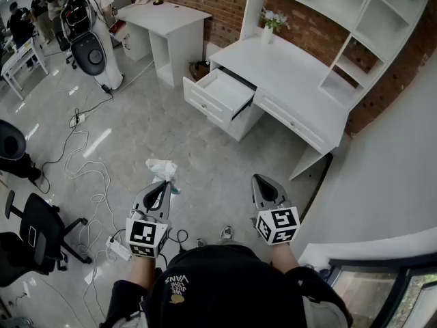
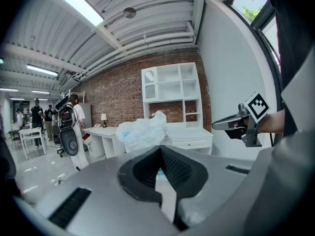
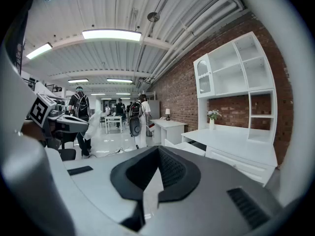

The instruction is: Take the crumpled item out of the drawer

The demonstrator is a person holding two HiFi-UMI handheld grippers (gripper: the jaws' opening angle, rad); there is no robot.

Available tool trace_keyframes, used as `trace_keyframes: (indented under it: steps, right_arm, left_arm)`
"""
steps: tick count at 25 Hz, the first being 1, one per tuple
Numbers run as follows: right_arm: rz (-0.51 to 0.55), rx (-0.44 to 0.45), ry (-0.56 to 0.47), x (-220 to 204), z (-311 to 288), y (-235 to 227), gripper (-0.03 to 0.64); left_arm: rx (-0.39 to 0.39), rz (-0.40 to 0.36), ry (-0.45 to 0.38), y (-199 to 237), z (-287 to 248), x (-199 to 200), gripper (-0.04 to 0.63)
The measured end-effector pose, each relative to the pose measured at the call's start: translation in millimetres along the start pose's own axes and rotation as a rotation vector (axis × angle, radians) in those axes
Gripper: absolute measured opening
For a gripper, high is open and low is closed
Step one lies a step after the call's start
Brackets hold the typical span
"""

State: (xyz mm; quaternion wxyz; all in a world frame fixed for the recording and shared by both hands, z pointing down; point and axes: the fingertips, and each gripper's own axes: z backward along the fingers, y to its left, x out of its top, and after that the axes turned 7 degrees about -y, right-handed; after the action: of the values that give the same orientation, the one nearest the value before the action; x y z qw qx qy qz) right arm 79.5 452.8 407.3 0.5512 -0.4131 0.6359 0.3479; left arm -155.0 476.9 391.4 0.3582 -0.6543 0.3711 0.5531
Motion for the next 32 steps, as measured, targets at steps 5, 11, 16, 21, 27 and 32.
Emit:
trace_keyframes:
  steps: [5, 11, 16, 21, 27, 32]
  right_arm:
    - [0.004, 0.000, -0.008, -3.0, -5.4, 5.7, 0.000]
    - [-0.023, 0.032, -0.040, -0.6, -18.2, 10.6, 0.000]
    - [-0.041, 0.033, -0.051, 0.4, -43.9, 2.1, 0.000]
    - [-0.052, 0.049, -0.049, 1.2, -75.2, -23.5, 0.000]
    - [-0.044, 0.058, -0.055, 15.2, -123.5, -85.5, 0.000]
    - [-0.038, 0.083, -0.058, 18.7, -161.0, -126.6, 0.000]
  left_arm:
    - [-0.015, -0.009, -0.009, 4.7, -2.8, -3.9, 0.006]
    - [-0.002, -0.002, 0.003, 15.7, -5.9, -11.0, 0.006]
    - [0.009, 0.006, 0.020, 29.4, -22.8, -17.5, 0.006]
    - [0.038, 0.007, 0.027, 43.4, -60.3, -18.3, 0.006]
    - [0.079, 0.005, 0.018, 53.2, -129.0, -2.8, 0.006]
    - [0.112, 0.013, 0.007, 55.1, -180.9, 2.4, 0.006]
